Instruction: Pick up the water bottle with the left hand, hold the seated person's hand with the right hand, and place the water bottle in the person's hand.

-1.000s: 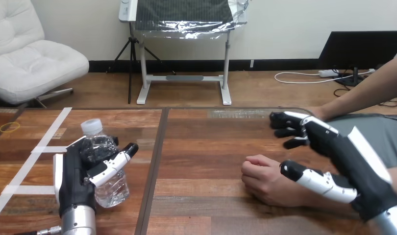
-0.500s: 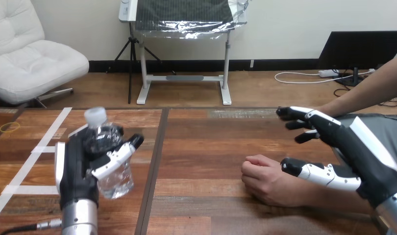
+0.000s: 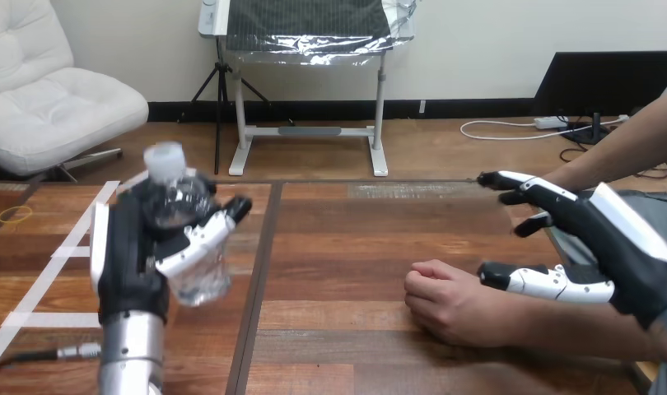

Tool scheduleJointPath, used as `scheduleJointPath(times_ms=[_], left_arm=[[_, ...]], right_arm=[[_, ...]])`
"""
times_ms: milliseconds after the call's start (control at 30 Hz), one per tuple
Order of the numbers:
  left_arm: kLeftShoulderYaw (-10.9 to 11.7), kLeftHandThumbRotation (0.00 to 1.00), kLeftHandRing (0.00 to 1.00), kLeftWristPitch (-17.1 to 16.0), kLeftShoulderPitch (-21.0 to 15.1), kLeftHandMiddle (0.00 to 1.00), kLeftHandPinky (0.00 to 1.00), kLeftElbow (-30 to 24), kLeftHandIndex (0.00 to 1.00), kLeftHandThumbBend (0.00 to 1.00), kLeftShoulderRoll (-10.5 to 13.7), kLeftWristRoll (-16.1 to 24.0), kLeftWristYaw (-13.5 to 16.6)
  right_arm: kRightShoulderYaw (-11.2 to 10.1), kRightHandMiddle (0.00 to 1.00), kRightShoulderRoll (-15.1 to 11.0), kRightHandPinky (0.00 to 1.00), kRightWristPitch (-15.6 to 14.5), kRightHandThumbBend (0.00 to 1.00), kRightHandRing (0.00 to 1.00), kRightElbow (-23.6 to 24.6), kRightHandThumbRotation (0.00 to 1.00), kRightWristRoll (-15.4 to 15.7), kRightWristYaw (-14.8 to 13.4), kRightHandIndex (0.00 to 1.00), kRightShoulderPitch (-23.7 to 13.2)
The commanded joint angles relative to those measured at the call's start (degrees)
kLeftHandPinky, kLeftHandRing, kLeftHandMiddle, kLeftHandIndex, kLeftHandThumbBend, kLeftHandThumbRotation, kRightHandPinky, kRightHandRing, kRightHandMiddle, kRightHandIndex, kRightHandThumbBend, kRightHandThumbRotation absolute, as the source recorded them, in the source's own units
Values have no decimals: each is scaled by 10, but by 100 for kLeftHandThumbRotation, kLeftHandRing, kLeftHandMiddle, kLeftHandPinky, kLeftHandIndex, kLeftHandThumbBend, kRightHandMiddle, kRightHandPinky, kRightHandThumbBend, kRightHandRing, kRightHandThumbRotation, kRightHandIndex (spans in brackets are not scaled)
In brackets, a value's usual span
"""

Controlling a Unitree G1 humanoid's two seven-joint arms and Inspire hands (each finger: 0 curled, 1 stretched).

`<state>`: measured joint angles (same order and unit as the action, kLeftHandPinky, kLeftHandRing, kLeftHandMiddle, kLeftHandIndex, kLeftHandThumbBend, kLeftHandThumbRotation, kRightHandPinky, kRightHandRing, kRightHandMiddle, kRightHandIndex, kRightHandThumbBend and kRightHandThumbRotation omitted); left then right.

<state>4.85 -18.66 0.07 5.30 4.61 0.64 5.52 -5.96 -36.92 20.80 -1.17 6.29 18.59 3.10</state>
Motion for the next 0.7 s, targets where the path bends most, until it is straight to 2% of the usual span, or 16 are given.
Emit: scheduleJointPath(times_ms=[0, 333, 667], left_arm=[[-18, 0, 29, -64, -80, 35, 23, -151, 39, 59, 8, -4, -25], [-18, 0, 29, -42, -84, 35, 23, -195, 39, 61, 4, -15, -38], [-14, 0, 29, -48, -95, 35, 22, -199, 39, 61, 1, -18, -45]], right_arm=[[-28, 91, -65, 72, -6, 94, 90, -20, 58, 15, 20, 89, -101], [-14, 93, -92, 77, 2, 97, 93, -65, 53, 17, 54, 91, -127], [1, 93, -106, 78, 4, 100, 94, -106, 47, 29, 83, 91, -155]])
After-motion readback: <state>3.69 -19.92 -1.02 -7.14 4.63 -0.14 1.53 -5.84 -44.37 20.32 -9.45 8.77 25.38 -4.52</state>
